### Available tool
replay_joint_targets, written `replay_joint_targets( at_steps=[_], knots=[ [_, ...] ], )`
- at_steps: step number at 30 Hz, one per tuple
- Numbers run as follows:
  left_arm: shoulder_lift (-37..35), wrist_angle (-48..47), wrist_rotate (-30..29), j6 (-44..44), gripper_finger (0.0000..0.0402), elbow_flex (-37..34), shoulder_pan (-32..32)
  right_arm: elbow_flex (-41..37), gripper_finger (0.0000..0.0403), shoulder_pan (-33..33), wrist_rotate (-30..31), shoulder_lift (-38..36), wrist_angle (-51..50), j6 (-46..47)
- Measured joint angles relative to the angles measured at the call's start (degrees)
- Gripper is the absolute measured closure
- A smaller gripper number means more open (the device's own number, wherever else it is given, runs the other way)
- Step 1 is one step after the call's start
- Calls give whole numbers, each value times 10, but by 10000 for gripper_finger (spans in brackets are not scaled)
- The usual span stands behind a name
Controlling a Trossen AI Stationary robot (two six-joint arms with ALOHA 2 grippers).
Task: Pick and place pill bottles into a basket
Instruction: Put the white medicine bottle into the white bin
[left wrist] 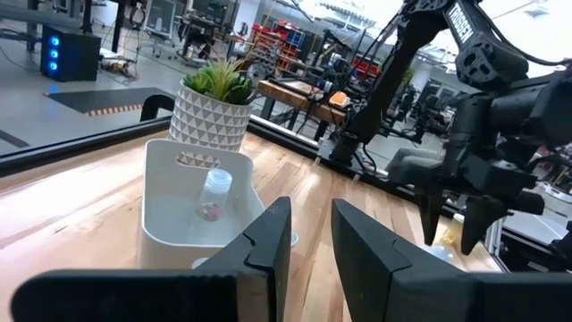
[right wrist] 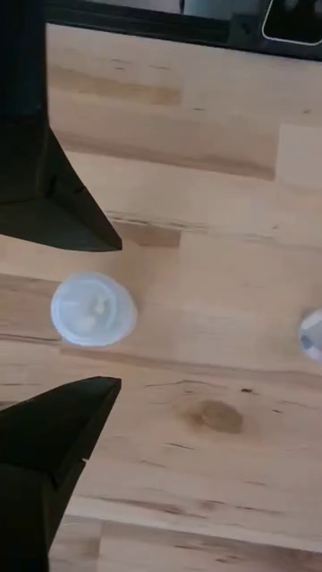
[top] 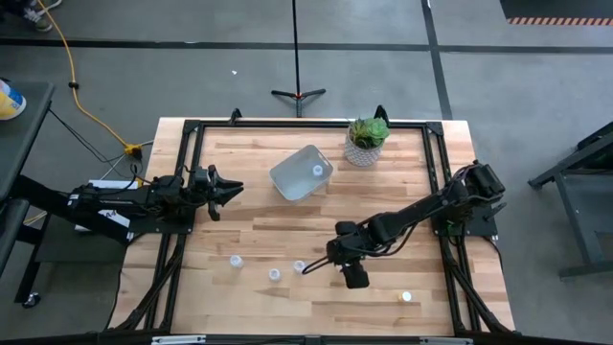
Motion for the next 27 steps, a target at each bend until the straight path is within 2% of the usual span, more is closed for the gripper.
replay_joint_targets(
  at_steps=[16,27],
  knots=[
    [0,0,-1,0,282,0,0,-56,171,0,-3,1,56,3],
    [0,0,-1,0,282,0,0,-59,172,0,1,6,85,12]
  ],
)
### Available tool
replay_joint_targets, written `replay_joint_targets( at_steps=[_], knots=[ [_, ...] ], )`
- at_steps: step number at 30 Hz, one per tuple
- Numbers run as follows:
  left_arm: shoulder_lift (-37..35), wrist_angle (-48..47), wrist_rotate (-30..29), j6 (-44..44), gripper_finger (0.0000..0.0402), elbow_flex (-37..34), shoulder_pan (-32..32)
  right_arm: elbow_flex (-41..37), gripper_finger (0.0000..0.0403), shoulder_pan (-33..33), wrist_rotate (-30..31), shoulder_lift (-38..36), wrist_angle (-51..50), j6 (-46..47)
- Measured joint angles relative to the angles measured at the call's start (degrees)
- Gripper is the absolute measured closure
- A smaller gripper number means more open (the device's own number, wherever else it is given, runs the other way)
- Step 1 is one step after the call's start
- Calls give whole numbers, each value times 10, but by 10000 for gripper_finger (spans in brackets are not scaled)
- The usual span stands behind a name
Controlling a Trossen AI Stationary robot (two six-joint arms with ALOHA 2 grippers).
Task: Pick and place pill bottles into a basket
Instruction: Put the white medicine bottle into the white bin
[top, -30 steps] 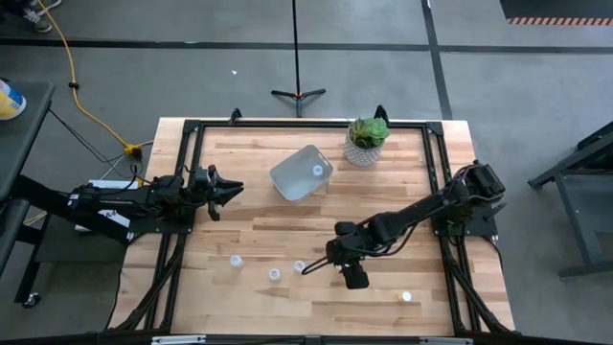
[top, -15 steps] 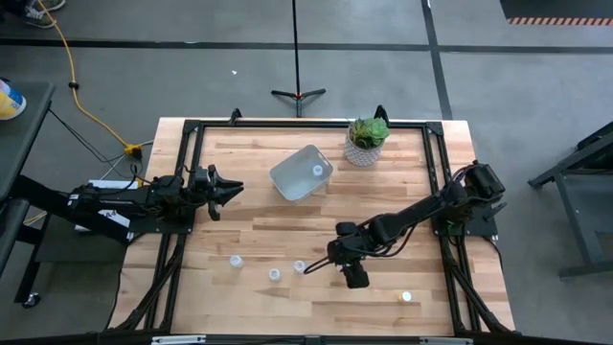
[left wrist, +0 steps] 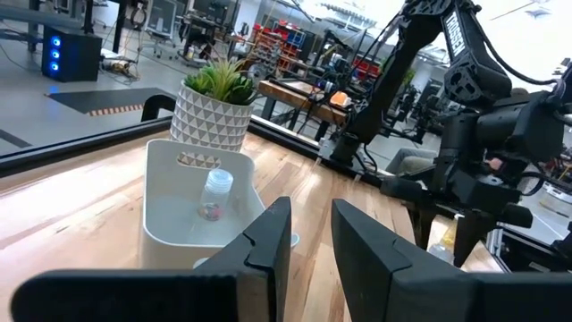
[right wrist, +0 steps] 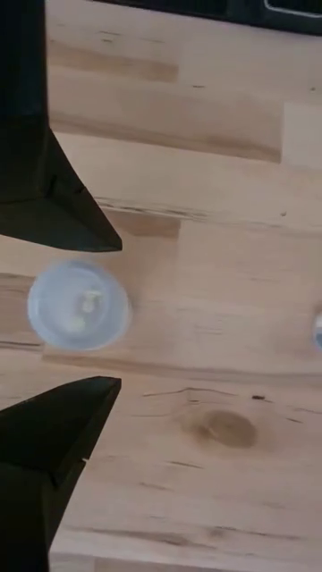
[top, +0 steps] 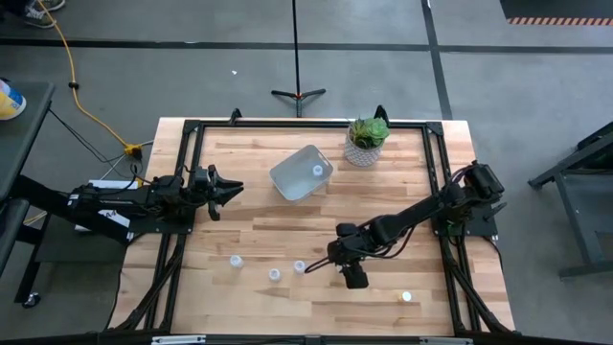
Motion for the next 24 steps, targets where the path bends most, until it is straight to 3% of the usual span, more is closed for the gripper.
replay_joint_targets(
  at_steps=[17,24],
  knots=[
    [0,0,0,0,282,0,0,12,271,-2,-16,12,-12,5],
    [0,0,0,0,282,0,0,93,268,-53,15,12,-86,-54]
  ],
)
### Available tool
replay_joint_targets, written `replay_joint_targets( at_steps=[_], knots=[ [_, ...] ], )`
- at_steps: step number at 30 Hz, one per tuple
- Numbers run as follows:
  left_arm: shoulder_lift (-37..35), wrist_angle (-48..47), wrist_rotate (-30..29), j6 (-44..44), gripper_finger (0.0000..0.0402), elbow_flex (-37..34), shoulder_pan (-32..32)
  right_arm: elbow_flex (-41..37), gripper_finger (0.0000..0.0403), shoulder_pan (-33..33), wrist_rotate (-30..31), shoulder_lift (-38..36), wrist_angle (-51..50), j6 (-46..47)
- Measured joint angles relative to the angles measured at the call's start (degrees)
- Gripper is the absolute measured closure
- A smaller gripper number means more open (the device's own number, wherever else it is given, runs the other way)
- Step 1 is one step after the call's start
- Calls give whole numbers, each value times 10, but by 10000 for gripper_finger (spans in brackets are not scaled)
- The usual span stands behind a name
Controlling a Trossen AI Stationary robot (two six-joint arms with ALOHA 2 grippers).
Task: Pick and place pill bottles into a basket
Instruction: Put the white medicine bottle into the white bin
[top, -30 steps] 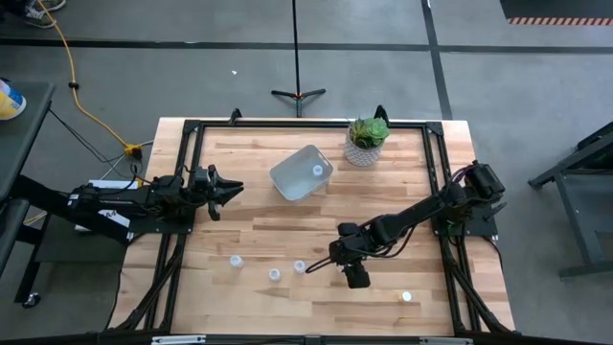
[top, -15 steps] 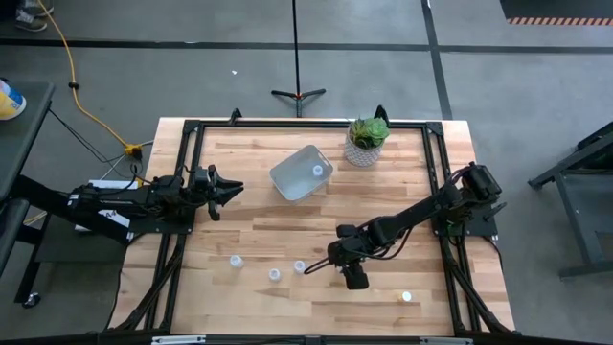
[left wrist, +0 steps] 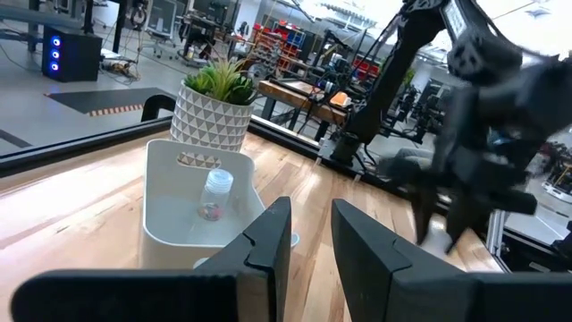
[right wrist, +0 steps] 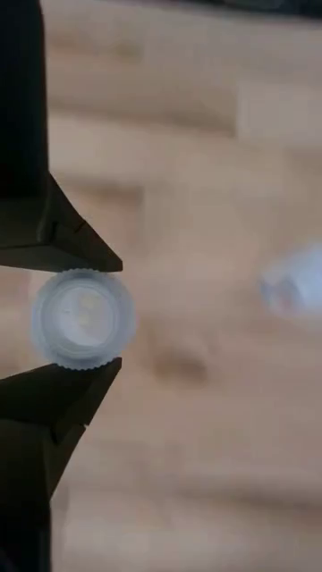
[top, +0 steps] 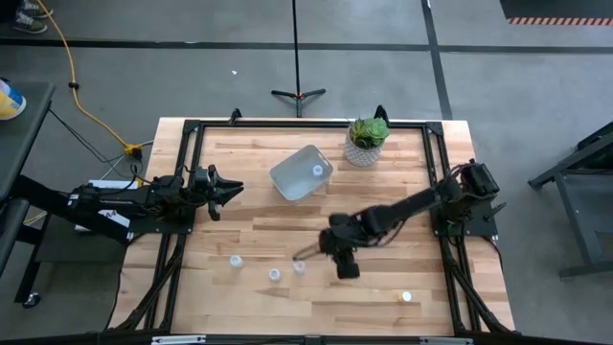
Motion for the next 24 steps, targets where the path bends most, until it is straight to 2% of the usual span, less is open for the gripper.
replay_joint_targets(
  at_steps=[3,8,15,18,24],
  knots=[
    [0,0,0,0,282,0,0,41,268,-44,31,0,-19,-61],
    [0,0,0,0,282,0,0,80,270,-141,37,0,9,-125],
    [0,0,0,0,282,0,0,90,271,-261,37,0,50,-86],
    [0,0,-1,0,282,0,0,90,271,-283,23,0,57,-74],
    [0,0,-3,0,282,0,0,90,271,-272,31,0,96,-83]
  ],
)
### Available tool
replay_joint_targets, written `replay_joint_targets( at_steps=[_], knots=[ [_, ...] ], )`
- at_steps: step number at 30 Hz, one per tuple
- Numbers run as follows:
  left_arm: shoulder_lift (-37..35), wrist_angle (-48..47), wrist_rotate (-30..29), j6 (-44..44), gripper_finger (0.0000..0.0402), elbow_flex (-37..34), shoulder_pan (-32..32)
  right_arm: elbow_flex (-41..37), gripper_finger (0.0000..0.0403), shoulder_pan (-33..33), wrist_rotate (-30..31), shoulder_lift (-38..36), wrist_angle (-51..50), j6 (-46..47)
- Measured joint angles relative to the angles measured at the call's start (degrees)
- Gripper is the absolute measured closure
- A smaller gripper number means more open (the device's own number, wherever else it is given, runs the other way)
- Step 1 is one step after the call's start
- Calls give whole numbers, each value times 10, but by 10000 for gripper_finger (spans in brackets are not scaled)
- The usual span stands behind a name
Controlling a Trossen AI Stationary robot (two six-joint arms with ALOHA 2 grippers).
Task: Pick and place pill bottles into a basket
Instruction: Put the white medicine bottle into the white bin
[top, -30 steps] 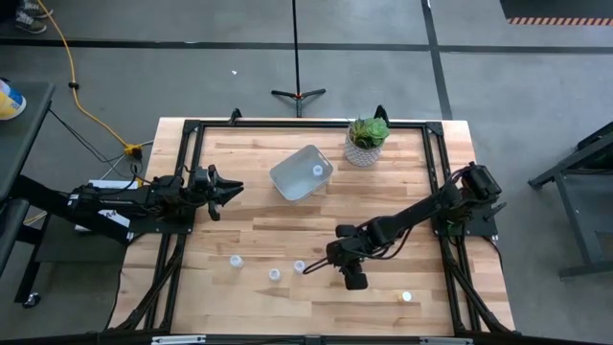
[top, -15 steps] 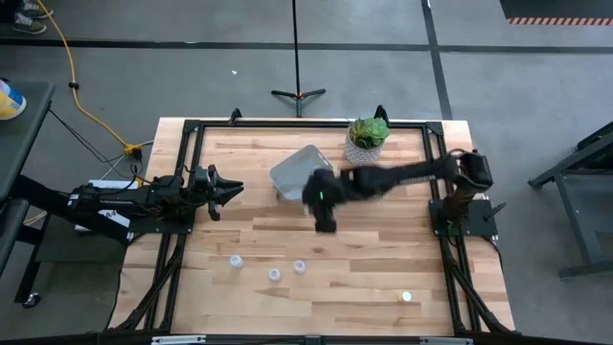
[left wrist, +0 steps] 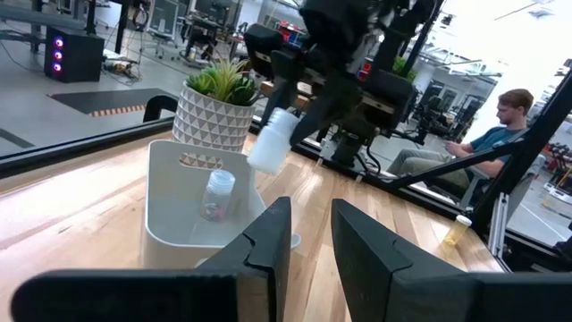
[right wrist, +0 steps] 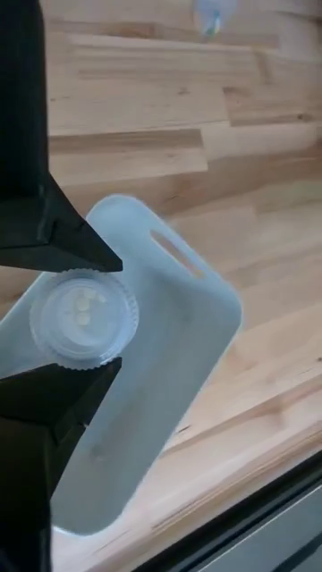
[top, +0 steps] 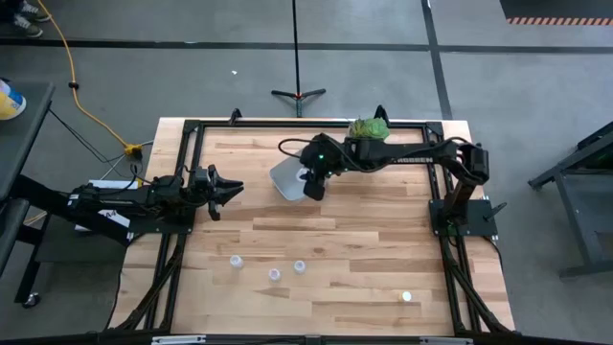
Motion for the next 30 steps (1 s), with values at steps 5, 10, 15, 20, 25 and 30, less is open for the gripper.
replay_joint_targets(
  at_steps=[5,10,15,20,25,30],
  knots=[
    [0,0,-2,0,282,0,0,4,271,-7,6,10,-47,52],
    [0,1,-6,0,282,0,0,90,271,-1,3,59,-120,28],
    [0,2,-10,0,282,0,0,190,271,-3,13,119,-214,19],
    [0,2,-10,0,282,0,0,197,272,-23,17,153,-236,19],
    [0,2,-10,0,282,0,0,197,272,-26,4,170,-216,19],
    [0,2,-11,0,282,0,0,198,272,-22,12,182,-199,19]
  ],
)
